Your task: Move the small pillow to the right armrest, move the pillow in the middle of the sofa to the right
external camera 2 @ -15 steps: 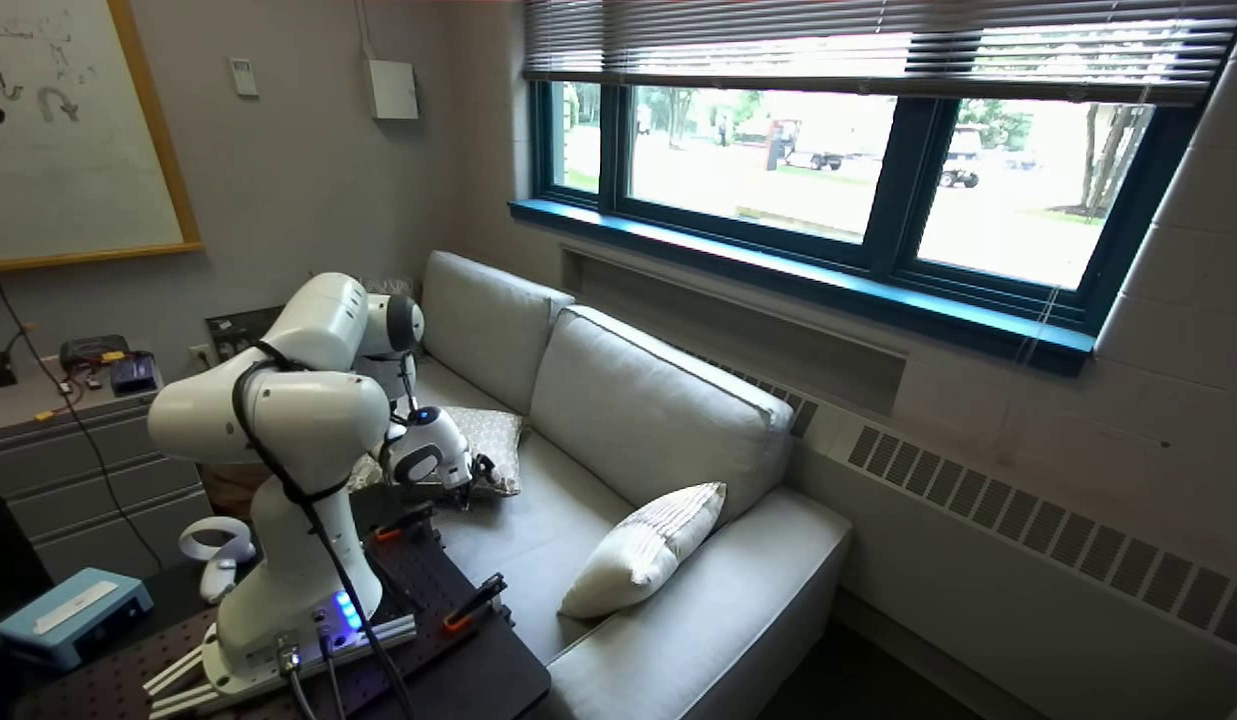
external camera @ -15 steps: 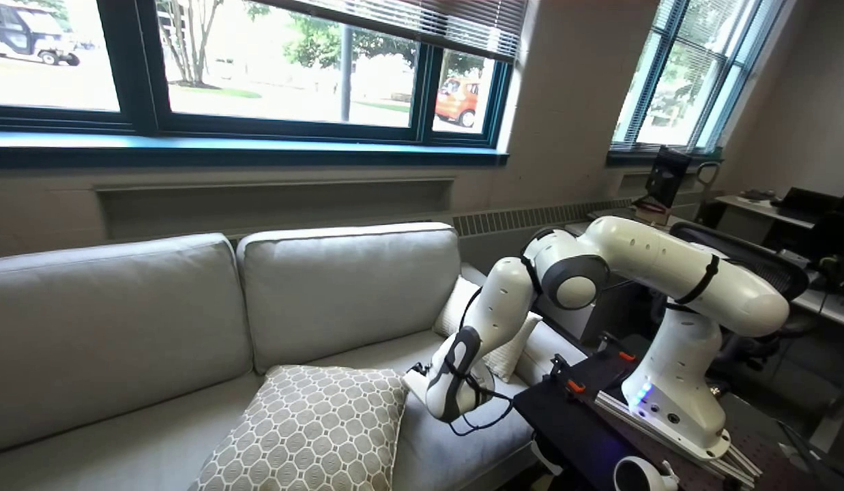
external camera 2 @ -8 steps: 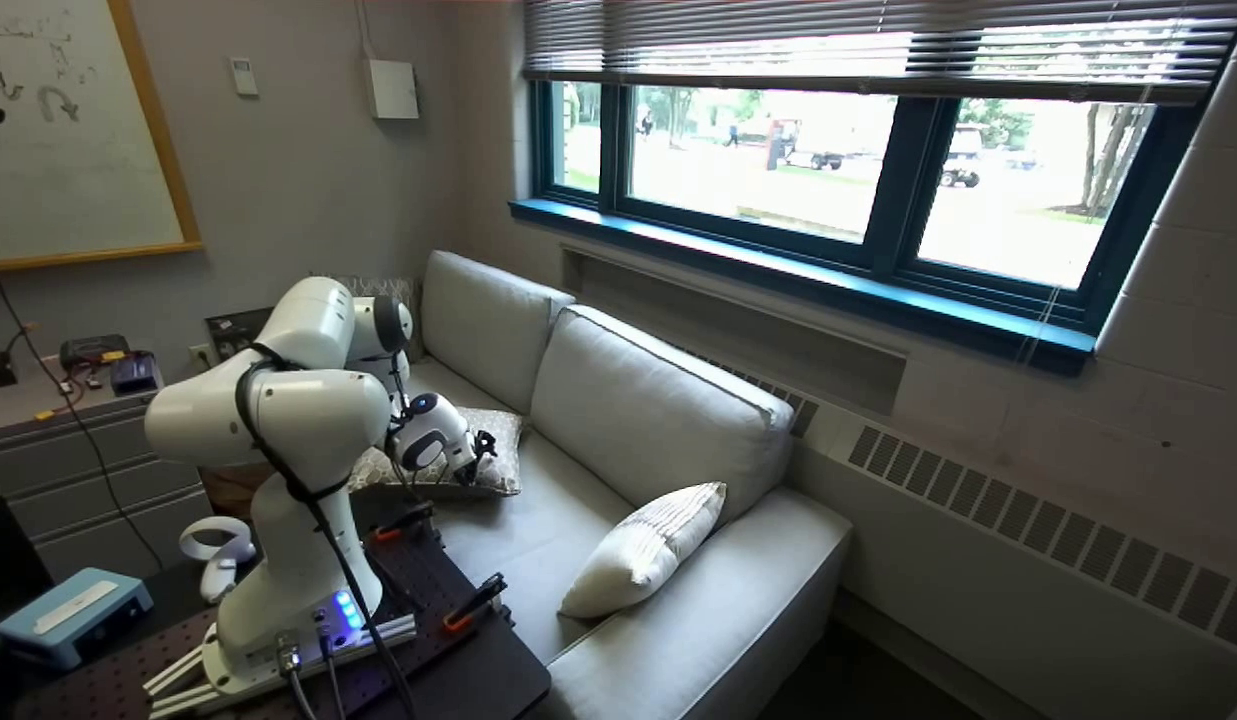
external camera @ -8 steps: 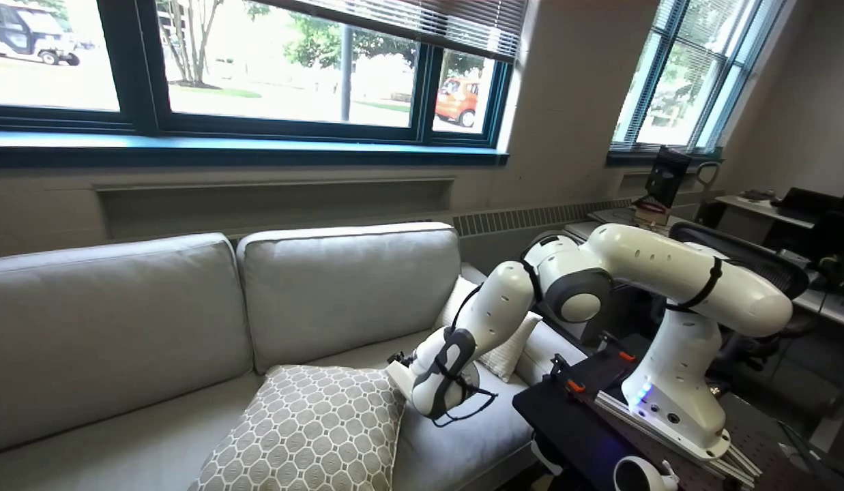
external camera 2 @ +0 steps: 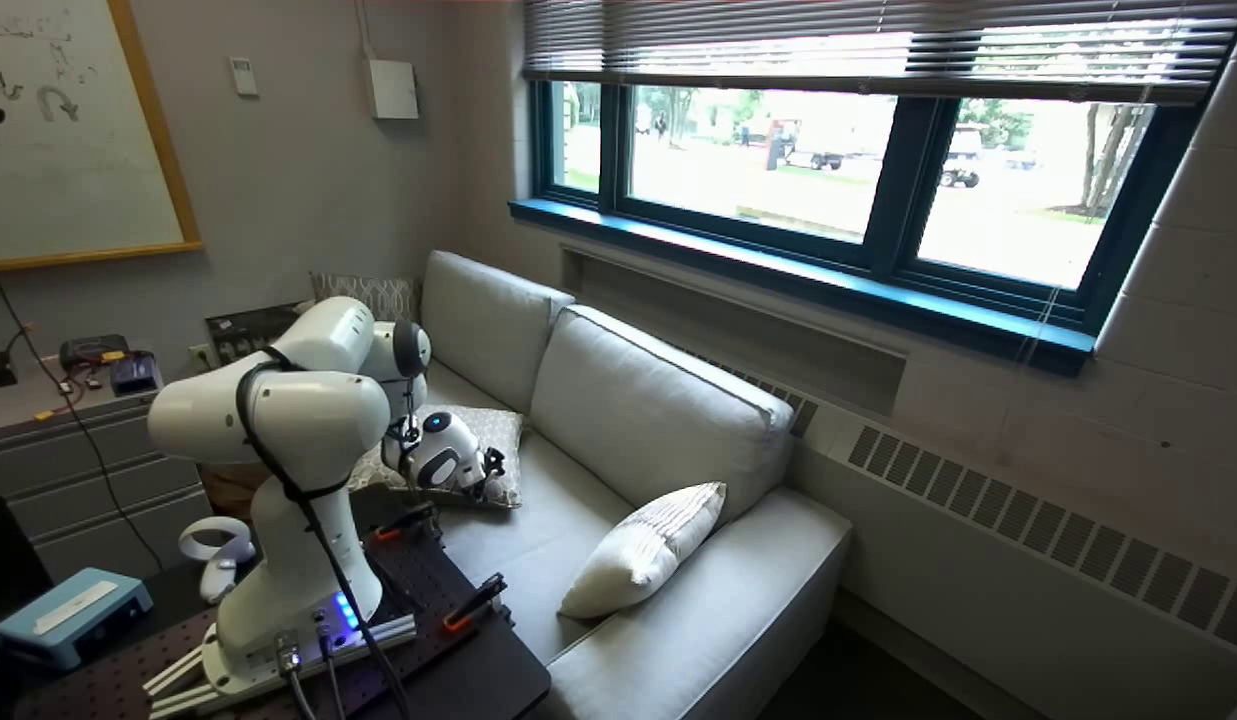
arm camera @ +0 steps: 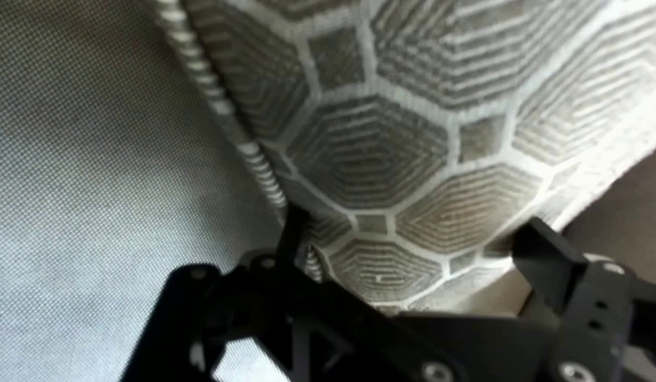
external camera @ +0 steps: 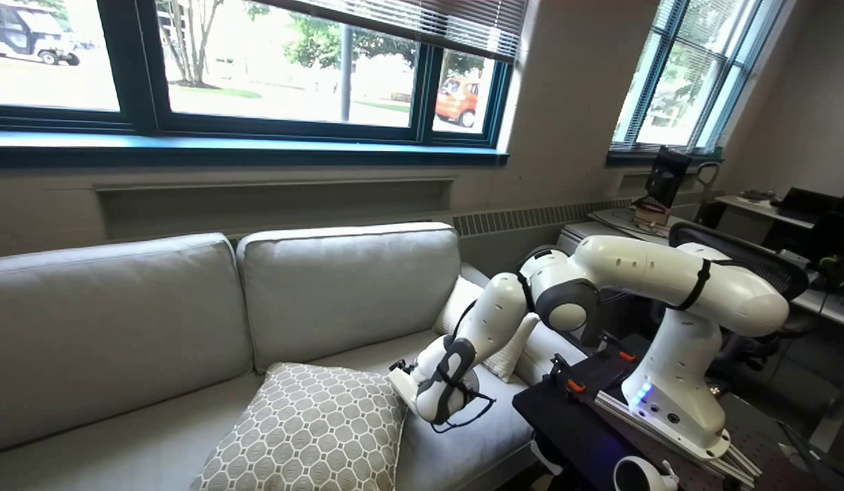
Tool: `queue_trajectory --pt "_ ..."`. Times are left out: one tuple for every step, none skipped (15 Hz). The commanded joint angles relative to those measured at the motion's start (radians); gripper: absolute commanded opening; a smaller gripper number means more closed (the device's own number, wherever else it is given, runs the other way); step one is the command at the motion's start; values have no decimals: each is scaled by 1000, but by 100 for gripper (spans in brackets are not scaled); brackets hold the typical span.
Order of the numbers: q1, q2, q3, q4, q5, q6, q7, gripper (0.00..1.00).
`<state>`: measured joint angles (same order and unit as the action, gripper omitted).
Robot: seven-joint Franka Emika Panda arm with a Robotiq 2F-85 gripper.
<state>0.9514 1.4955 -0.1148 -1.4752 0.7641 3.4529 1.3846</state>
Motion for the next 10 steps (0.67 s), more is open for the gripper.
queue_trajectory --pt "-50 0 42 -6 -91 0 60 100" --pt "-70 -1 64 -4 -128 0 64 100" --pt "-105 -1 104 -3 -183 0 57 100" --pt "-132 -1 136 -9 -229 0 51 100" --pt "-174 -1 195 0 -201 1 -46 100" --pt "-212 -2 234 -7 -232 2 -58 100" --pt "-243 -2 265 -17 -247 3 -82 100" --pt "-267 -3 286 -30 -252 4 -103 100" --pt "-295 -4 304 -42 -259 5 -125 100" --pt "-325 -6 328 -55 -270 4 -146 100"
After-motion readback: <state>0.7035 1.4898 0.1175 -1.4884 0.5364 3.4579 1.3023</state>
